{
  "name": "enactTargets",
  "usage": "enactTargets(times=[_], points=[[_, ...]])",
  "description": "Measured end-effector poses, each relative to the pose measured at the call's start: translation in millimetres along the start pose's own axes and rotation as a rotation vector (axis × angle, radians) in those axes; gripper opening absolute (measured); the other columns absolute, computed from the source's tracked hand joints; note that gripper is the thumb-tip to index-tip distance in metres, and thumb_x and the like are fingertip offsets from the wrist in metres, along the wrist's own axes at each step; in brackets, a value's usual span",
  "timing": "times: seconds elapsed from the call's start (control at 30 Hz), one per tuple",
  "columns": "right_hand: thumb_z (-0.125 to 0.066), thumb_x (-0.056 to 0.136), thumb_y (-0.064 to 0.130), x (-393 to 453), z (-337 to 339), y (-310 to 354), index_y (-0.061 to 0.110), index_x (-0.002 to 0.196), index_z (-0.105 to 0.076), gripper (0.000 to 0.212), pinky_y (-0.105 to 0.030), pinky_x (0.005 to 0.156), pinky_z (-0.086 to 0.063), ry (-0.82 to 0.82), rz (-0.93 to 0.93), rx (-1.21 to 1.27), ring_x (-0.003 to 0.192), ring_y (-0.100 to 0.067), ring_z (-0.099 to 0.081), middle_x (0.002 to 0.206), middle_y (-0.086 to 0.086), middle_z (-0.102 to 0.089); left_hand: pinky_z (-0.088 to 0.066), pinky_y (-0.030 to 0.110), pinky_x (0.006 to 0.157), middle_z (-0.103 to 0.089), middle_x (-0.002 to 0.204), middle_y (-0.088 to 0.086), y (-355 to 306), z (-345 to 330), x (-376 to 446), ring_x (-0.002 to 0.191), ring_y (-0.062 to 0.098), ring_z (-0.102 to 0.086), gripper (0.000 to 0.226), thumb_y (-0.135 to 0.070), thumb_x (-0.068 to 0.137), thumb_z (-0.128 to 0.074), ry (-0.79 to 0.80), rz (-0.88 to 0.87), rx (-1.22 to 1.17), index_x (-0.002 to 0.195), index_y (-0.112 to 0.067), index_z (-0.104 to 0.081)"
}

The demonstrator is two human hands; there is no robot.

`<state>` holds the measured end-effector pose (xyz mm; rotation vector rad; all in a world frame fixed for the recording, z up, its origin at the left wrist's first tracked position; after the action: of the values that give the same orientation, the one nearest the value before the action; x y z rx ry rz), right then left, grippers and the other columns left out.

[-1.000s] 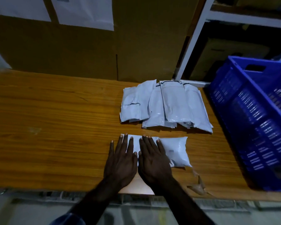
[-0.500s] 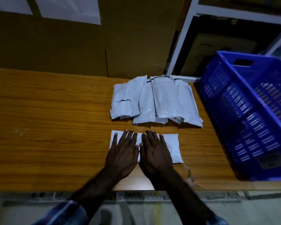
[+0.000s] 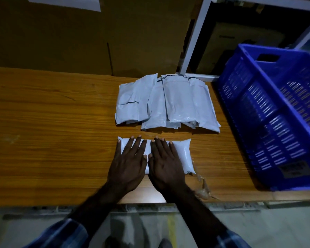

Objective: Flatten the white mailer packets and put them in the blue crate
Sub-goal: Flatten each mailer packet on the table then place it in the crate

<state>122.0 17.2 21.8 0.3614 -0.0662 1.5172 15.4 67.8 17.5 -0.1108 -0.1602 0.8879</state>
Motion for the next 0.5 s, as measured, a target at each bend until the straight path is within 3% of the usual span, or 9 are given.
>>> enactTargets(times=[0.13,0.23,0.3,0.4,0.5], points=[[-0.02,0.106,0.029,1.8,-1.1,-3.9,-0.002,0.145,-0.042,0.054,-0.052,0.119,-0.019,0.132,0.019,-0.006,0.147,-0.033,-0.027,0.154,-0.022,-0.036,-0.01,0.058,0.116,-0.038,0.153,0.011,0.2,3.1,1.5,0.146,0.026,-0.026,0.064,-0.041,0.102,-0.006,0.001,0.019,0.009,0.146,-0.013,-0.043],[-0.019,0.104,0.034,9.4,14.1,-23.3,0.001,0.14,-0.051,0.058,-0.054,0.119,-0.021,0.117,-0.033,-0.042,0.142,-0.032,-0.037,0.147,-0.019,-0.048,-0.007,0.055,0.117,-0.038,0.153,0.01,-4.7,11.2,10.5,0.147,0.025,-0.025,0.06,-0.044,0.1,-0.017,-0.007,0.009,0.029,0.146,-0.015,-0.043],[-0.017,0.102,0.039,11.7,21.9,-36.8,0.006,0.139,-0.052,0.06,-0.054,0.118,-0.022,0.134,-0.068,-0.084,0.14,-0.031,-0.039,0.144,-0.015,-0.051,-0.006,0.054,0.118,-0.035,0.155,0.007,-6.2,8.6,13.5,0.147,0.023,-0.024,0.062,-0.05,0.101,-0.013,0.01,-0.004,0.032,0.148,-0.02,-0.04],[-0.016,0.103,0.044,6.5,19.5,-43.5,0.011,0.145,-0.043,0.061,-0.051,0.119,-0.02,0.17,-0.08,-0.098,0.144,-0.03,-0.032,0.151,-0.015,-0.043,-0.013,0.057,0.117,-0.036,0.155,0.005,-2.1,-2.0,13.2,0.147,0.022,-0.024,0.068,-0.056,0.1,-0.002,0.051,0.018,0.012,0.15,-0.026,-0.036],[-0.017,0.105,0.045,-0.7,11.9,-43.0,0.01,0.15,-0.036,0.061,-0.049,0.121,-0.016,0.165,-0.102,-0.056,0.147,-0.032,-0.026,0.157,-0.018,-0.033,-0.013,0.06,0.116,-0.035,0.156,0.003,-0.3,-4.0,11.0,0.147,0.024,-0.023,0.066,-0.058,0.099,-0.005,0.041,0.027,-0.007,0.15,-0.028,-0.036]])
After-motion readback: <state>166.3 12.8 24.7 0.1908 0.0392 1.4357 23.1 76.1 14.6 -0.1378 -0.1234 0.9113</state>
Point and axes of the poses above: each hand's wrist, its own x-axis towards the middle knuckle, its own z-axis out of the back of the hand, y = z × x, the point moved 6 cm from there along x, towards the middle knuckle
